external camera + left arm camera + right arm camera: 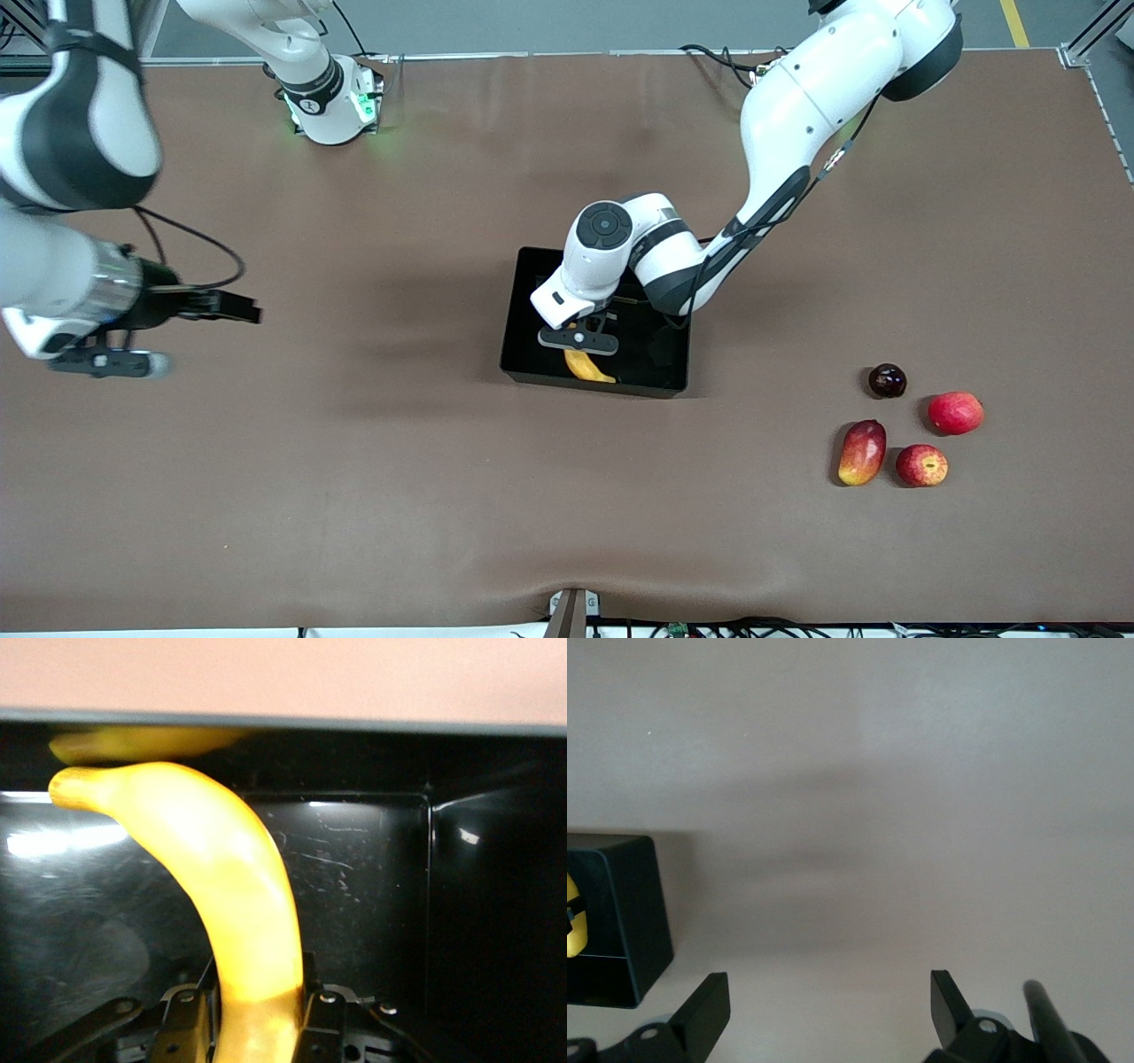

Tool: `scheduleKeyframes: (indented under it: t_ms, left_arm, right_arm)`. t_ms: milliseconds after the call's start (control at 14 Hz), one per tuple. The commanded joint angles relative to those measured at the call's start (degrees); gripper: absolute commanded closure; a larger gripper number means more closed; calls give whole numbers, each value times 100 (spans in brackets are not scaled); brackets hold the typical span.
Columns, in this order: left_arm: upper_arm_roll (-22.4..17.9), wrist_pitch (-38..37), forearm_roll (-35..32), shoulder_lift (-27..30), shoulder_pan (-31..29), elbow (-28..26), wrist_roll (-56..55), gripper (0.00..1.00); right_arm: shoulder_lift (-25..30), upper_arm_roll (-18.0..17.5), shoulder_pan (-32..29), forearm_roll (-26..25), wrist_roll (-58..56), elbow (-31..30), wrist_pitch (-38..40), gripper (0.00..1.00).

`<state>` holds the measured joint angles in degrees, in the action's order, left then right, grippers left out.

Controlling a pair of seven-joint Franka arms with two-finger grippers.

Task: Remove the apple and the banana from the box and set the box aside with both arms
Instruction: 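Grasp the yellow banana with the left gripper while the right gripper reaches out, then carry the banana toward the fruit while the right gripper approaches the box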

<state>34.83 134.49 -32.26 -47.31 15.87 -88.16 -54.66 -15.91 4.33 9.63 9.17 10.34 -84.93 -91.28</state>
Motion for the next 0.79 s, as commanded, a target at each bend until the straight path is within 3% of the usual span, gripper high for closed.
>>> scheduleKeyframes:
  t_ms: [0,286,429,571,714]
  left_arm:
    - [277,-440,79,608,-346,-88,-115,100]
    - [866,-1011,238,1162,-1215,-105,16,100]
    - [1383,-1257,238,1233,-1943,-140,393,100]
    - [1876,-1564,246,1216,-2804,-210,1155,100]
    - [2097,-1881,238,1216,-3465,-324,2113,100]
  right_arm:
    - [-227,51,494,102,476,65,-3,0]
    - [-464,51,1154,111,1311,65,-91,0]
    - [-579,51,1471,111,1698,-31,-406,0]
    - [-684,51,1761,111,1857,-189,-828,0]
    - [-790,51,2059,102,2234,-452,-1231,0]
